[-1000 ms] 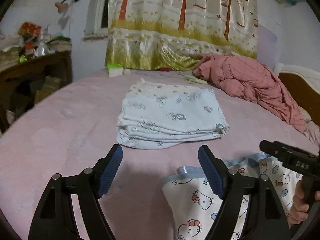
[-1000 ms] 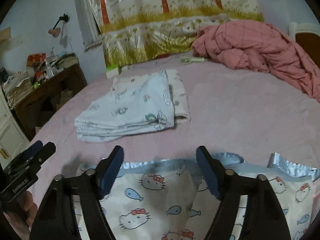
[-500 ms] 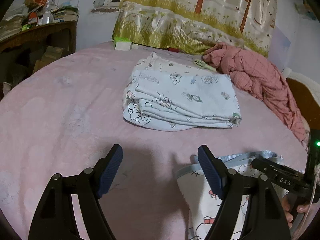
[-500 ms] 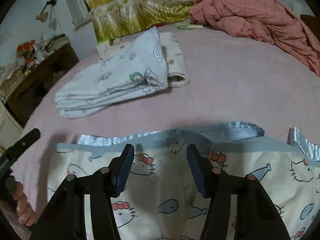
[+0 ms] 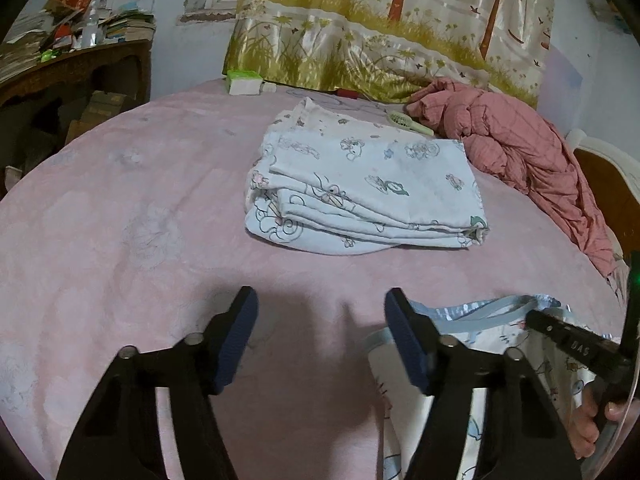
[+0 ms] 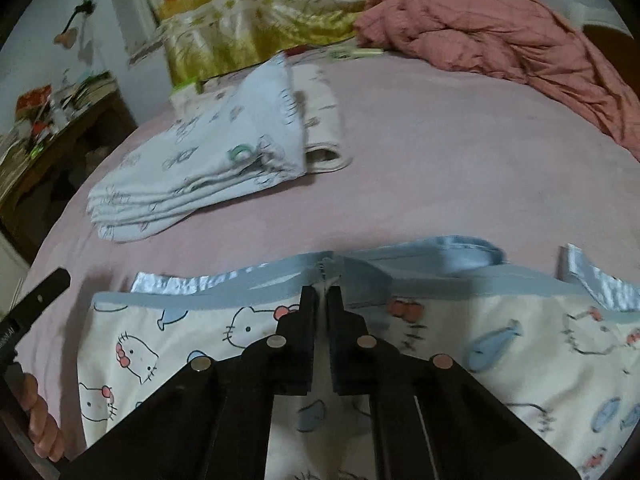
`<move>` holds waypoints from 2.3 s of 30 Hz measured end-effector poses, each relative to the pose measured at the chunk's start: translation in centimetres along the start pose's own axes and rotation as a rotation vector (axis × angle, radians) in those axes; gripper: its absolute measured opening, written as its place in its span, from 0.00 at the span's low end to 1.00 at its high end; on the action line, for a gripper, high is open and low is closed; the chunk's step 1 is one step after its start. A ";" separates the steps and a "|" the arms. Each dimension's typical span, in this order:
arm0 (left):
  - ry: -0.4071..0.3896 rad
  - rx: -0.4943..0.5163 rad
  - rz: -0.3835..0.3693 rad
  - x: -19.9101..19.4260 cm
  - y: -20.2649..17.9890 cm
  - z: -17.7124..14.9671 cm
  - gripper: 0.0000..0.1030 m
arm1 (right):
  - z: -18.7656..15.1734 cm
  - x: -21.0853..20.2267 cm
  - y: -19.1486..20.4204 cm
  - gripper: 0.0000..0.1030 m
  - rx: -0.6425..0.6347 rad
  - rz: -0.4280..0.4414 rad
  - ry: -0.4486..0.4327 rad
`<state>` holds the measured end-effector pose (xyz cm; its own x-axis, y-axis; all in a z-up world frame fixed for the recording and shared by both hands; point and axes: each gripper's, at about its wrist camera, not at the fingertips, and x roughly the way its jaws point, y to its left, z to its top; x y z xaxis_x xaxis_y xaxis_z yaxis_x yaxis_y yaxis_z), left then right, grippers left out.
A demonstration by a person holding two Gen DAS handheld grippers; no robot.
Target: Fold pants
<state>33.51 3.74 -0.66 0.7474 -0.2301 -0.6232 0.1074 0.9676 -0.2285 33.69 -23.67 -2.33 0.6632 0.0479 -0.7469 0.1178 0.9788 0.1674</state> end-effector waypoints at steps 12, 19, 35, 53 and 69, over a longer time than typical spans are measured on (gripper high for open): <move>0.124 0.018 -0.146 2.0 -1.7 -1.0 0.60 | 0.6 -2.0 -3.1 0.04 0.021 -0.350 -0.029; 0.194 0.100 -0.149 3.1 -3.8 -2.4 0.60 | 0.9 -2.1 -3.5 0.04 0.019 -0.402 -0.020; 0.282 0.056 -0.321 3.2 -3.8 -3.1 0.01 | 0.7 -2.7 -2.9 0.04 -0.002 -0.404 -0.045; 0.069 0.078 0.085 -4.7 0.5 1.6 0.01 | 0.6 -6.1 1.2 0.04 -0.002 0.051 -0.258; 0.226 0.097 0.229 0.9 3.1 -1.1 0.01 | -0.8 -0.1 4.0 0.04 -0.035 0.041 -0.111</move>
<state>33.77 6.45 -2.72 0.5965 -0.0127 -0.8025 0.0237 0.9997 0.0018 33.52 -19.65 -2.16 0.7449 0.0676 -0.6638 0.0642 0.9830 0.1722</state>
